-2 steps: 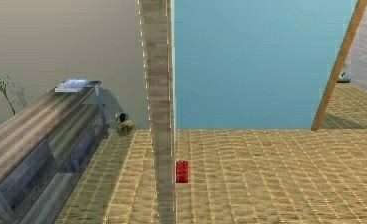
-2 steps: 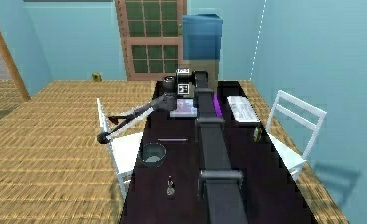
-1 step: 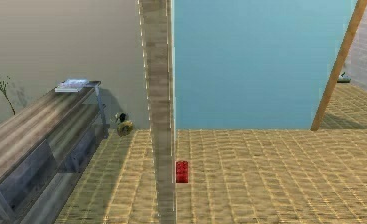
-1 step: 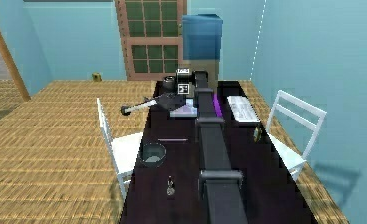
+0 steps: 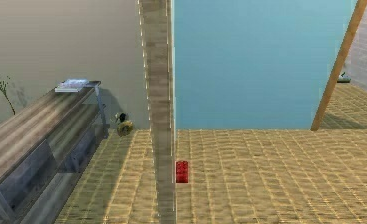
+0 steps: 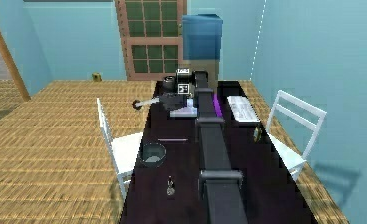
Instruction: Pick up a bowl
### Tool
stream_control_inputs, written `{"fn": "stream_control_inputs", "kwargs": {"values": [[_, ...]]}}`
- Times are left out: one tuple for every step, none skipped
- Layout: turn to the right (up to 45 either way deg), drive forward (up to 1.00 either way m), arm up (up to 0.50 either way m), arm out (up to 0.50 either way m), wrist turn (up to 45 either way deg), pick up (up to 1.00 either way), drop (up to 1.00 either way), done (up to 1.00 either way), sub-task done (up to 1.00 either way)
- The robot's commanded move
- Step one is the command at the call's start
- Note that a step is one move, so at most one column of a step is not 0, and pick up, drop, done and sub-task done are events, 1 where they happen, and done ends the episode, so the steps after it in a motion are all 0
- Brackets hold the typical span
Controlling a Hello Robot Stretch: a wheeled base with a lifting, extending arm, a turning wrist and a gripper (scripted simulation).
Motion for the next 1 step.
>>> {"fn": "stream_control_inputs", "kwargs": {"values": [[0.0,0.00,-0.30,0.00,0.0,0.00,0.00,0.00,0.00]]}}
